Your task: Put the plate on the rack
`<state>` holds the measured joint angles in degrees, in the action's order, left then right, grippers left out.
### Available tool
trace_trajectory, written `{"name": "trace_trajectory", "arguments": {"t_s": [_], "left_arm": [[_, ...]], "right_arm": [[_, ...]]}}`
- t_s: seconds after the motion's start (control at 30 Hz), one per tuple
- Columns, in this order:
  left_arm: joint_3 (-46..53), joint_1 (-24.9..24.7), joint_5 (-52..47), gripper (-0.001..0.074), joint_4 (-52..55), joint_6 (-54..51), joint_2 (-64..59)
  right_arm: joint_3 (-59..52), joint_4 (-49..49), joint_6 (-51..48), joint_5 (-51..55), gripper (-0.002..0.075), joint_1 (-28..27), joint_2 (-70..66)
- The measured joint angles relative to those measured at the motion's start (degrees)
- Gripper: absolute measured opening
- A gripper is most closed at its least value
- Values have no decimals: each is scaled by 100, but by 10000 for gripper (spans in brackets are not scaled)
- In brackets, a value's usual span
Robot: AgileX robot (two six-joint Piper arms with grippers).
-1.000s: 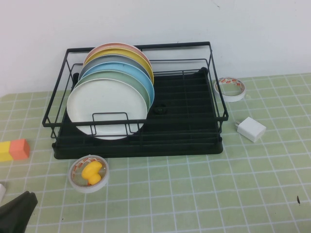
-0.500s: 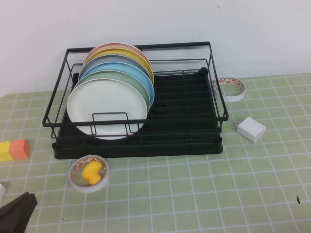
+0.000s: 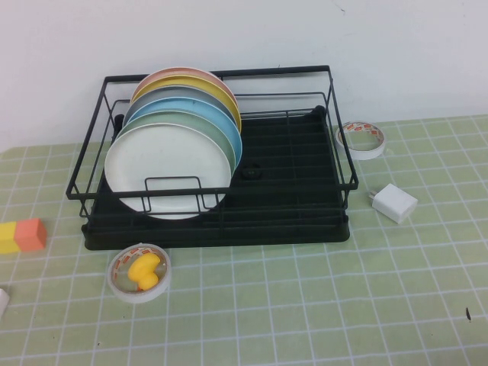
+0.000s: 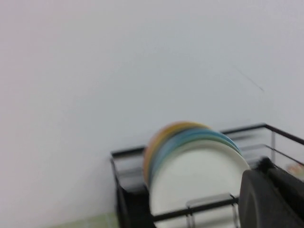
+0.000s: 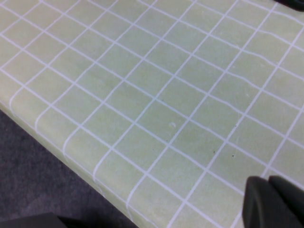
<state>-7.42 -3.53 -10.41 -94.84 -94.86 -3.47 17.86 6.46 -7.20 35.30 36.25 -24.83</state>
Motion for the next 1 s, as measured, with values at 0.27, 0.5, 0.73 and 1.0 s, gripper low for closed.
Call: {"name": "trace_trajectory", "arguments": {"t_s": [0.27,0.5,0.73,1.0], "left_arm": [[328,0,854,0,-84,-24,412],[669,10,1313,0,-326,-24,422],[725,-54,1634,0,-428,44,422],[854,-66,1380,0,5237,5984,435]], "right_arm": [[0,21,0,-10,-1,0,21],[0,28,0,-10,-1,0,33],[0,28,0,-10,-1,0,33],[0,36,0,-10,-1,0,33]]}}
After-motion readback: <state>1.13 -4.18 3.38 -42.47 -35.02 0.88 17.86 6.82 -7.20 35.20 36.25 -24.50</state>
